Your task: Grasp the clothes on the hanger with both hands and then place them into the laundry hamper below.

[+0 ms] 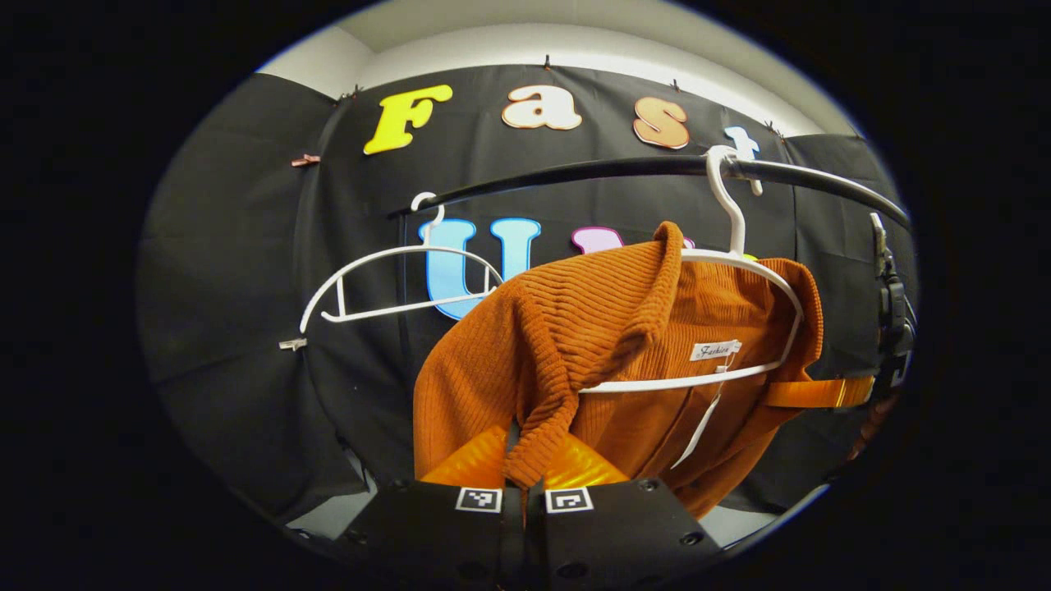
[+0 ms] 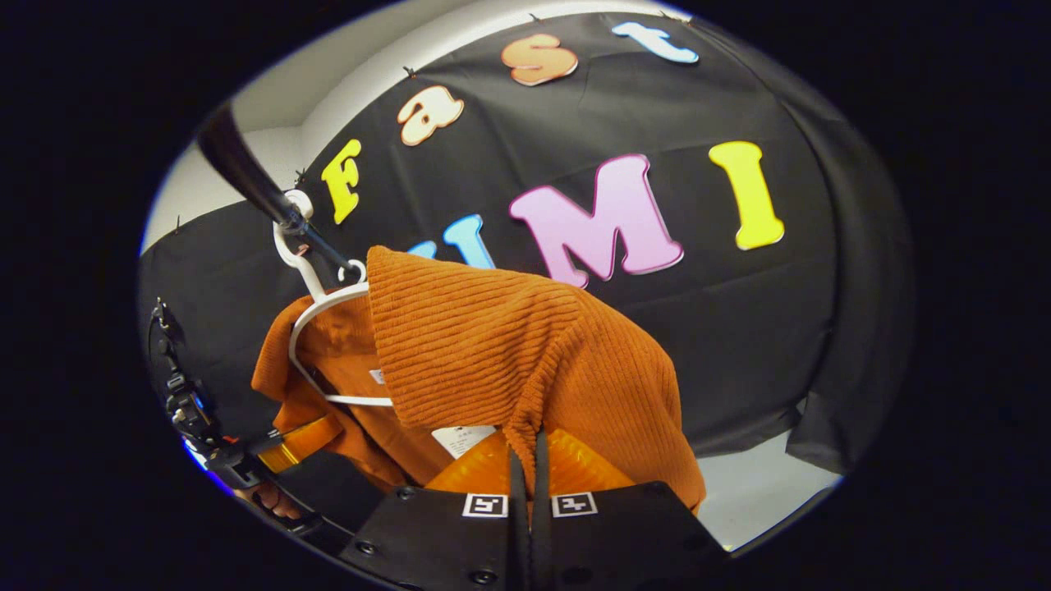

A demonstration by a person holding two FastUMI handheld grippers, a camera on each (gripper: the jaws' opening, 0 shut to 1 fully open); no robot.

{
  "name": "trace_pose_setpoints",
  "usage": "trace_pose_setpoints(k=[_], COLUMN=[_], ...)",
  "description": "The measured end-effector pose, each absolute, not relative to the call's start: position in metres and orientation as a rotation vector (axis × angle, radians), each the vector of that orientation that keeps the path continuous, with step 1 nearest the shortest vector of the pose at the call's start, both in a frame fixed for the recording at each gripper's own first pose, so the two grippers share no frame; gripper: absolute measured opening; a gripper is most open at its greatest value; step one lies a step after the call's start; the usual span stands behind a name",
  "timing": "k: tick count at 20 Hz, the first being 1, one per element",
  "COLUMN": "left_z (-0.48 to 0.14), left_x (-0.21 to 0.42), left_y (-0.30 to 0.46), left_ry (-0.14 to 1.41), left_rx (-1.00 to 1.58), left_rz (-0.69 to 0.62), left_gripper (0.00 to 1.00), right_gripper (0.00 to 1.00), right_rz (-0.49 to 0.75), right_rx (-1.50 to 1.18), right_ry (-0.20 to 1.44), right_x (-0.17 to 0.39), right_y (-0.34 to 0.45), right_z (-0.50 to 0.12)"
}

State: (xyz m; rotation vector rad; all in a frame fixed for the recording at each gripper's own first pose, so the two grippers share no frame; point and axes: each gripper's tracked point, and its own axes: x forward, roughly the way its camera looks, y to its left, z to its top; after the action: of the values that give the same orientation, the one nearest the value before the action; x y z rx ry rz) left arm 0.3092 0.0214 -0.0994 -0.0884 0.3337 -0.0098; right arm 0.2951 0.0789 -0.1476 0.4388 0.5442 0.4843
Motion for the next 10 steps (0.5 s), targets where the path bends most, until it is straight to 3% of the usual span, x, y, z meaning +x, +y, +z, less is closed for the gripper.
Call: trace_pose_setpoints(k=[2,6,10], left_z=[-0.097,-0.07,-0.052], left_x=[0.304,0.308,0.317], left_y=[0.029,0.049,0.058], left_ry=[0.399,0.379,0.333], left_rx=[-0.099,-0.089,-0.088], left_rz=[-0.043,-0.03,-0.028], left_gripper=[0.05,0.05,0.05], right_gripper=[0.05,0.05,0.05], right_rz=[0.52,0.445,0.223], right_rx=[0.381,0.292,0.292], right_ry=[0.589,0.483,0.293], right_x=[0.29,0.306,0.344], right_y=[0.074,0.042,-0.012], right_z=[-0.144,-0.112,-0.08])
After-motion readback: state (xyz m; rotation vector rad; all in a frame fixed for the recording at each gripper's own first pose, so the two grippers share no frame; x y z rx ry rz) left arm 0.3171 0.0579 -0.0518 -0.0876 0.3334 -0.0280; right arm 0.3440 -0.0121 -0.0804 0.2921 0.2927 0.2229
